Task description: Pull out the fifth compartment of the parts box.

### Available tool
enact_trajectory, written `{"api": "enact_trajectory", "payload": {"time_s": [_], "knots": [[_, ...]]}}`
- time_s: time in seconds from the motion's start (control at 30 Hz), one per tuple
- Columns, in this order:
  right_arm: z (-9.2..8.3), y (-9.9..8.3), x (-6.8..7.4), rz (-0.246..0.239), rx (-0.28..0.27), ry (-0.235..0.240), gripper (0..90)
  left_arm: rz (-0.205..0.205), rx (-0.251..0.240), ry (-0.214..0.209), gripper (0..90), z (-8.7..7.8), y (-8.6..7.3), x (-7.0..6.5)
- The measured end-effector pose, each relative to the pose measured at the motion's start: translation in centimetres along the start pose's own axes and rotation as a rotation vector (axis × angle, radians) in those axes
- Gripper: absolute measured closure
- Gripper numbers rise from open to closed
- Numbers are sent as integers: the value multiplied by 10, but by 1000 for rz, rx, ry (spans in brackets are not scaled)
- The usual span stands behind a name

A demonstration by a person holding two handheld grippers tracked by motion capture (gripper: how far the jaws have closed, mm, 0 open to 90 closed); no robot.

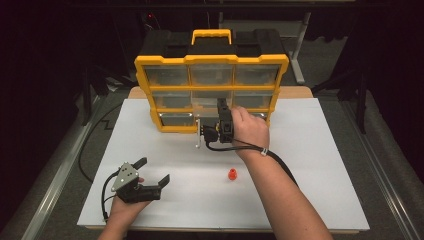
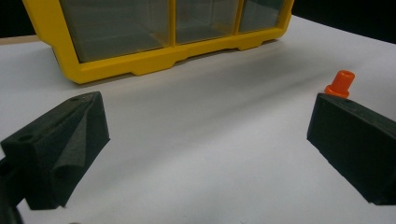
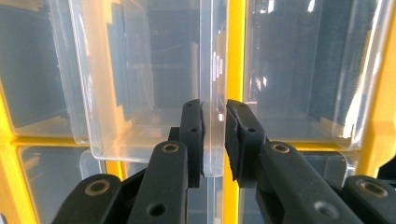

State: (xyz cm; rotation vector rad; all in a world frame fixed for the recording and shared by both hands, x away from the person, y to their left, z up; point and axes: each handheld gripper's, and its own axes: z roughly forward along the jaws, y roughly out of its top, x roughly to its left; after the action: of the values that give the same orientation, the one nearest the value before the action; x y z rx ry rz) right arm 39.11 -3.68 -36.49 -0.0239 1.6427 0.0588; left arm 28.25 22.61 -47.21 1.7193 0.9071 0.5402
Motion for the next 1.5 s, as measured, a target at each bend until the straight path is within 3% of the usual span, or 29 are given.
{"api": "enact_trajectory", "payload": {"time_s": [0.67, 1.5], "knots": [[-39, -3, 5, -9, -44, -12, 787, -4, 1, -4, 1, 0, 0, 1], [-51, -7, 12, -11, -49, -15, 781, -7, 0, -4, 1, 0, 0, 1]]}}
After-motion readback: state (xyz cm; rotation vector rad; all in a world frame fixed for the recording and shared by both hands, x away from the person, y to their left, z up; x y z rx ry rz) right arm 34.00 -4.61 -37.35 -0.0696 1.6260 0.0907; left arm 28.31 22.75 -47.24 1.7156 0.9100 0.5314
